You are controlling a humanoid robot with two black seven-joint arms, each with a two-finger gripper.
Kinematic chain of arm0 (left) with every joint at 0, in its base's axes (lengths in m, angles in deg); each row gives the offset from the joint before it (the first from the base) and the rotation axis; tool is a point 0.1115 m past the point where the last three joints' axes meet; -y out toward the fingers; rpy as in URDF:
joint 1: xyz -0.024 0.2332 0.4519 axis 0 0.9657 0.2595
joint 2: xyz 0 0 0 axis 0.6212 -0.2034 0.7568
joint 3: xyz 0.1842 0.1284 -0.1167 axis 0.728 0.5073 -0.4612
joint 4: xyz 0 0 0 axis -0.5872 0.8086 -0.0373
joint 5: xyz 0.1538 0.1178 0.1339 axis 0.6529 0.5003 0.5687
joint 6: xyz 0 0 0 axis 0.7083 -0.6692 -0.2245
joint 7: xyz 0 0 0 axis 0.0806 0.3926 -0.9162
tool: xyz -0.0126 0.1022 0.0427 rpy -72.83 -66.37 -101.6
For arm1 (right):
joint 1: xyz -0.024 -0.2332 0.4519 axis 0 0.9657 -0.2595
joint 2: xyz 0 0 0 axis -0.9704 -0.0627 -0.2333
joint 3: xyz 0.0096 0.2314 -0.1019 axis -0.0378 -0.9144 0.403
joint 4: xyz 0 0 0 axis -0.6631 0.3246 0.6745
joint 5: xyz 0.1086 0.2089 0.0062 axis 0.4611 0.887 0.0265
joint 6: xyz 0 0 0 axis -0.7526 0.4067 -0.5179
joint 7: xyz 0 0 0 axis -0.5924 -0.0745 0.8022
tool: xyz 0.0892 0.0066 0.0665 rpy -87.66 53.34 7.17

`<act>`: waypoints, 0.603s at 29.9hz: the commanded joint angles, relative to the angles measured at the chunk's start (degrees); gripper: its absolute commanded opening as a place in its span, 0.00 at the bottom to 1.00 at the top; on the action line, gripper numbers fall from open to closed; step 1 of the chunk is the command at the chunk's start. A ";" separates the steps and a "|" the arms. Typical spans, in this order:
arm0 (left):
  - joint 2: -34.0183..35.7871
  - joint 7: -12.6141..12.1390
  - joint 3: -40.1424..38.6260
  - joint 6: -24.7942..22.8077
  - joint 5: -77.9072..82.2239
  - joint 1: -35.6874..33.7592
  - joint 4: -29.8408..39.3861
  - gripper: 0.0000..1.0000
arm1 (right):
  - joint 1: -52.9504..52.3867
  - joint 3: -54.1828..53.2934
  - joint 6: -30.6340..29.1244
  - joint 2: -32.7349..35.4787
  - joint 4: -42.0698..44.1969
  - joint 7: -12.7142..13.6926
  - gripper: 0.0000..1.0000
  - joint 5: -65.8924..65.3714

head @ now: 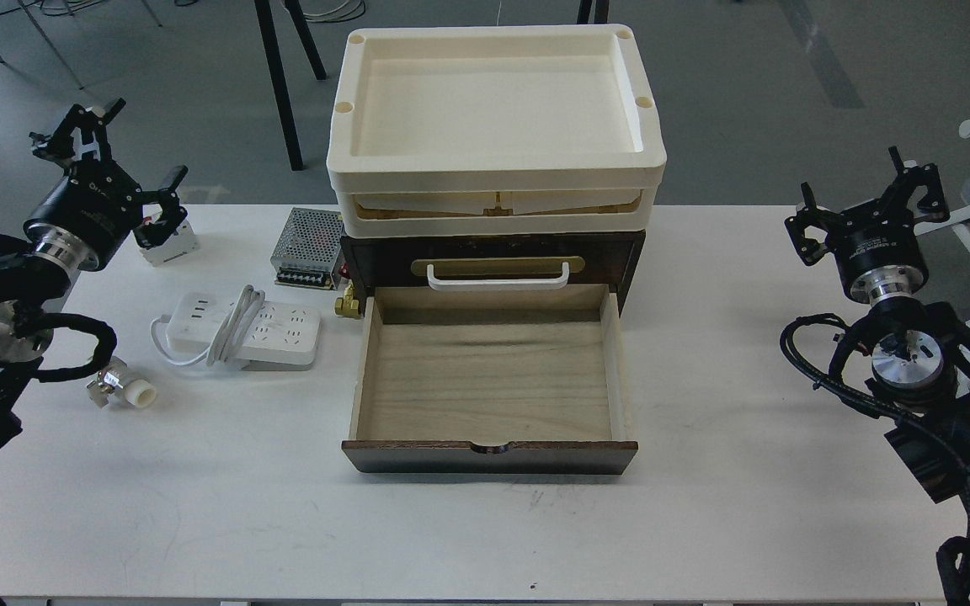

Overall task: Put charging cable into cabinet
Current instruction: 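Move the left gripper toward the white power strip on the table, then close the left gripper on the white power strip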

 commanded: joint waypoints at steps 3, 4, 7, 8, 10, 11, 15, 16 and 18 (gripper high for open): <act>4.43 0.04 1.60 0.01 32.21 -0.14 8.58 0.94 | 0.09 0.11 0.00 0.00 0.01 0.01 1.00 -0.09; 4.78 0.04 1.60 0.01 37.67 -0.05 10.08 0.94 | 0.09 0.11 0.00 0.00 0.01 0.01 1.00 -0.09; 4.87 0.04 1.69 5.04 56.20 0.12 13.17 0.94 | 0.00 0.11 0.00 0.00 0.01 0.01 1.00 -0.09; 4.61 0.04 1.69 7.51 62.53 0.21 13.26 0.94 | 0.00 0.20 0.09 0.00 0.01 0.01 1.00 -0.09; 4.26 0.04 2.04 11.82 73.53 0.39 13.26 0.94 | 0.09 0.20 0.09 0.00 0.01 0.01 1.00 -0.09; 3.91 0.04 2.74 14.01 78.28 0.39 13.09 0.94 | 0.09 0.20 0.00 0.00 0.01 0.01 1.00 -0.09; 2.24 0.04 10.11 21.66 88.42 0.39 12.21 0.94 | 0.09 0.20 0.00 0.00 0.01 -0.08 1.00 -0.09; 2.06 -0.13 12.04 22.99 89.13 0.21 11.86 0.94 | 0.09 0.20 0.09 0.00 0.01 -0.08 1.00 -0.09; 1.80 -0.14 15.82 25.10 89.31 -0.05 10.02 0.94 | 0.09 0.20 0.09 0.00 0.01 -0.08 1.00 -0.09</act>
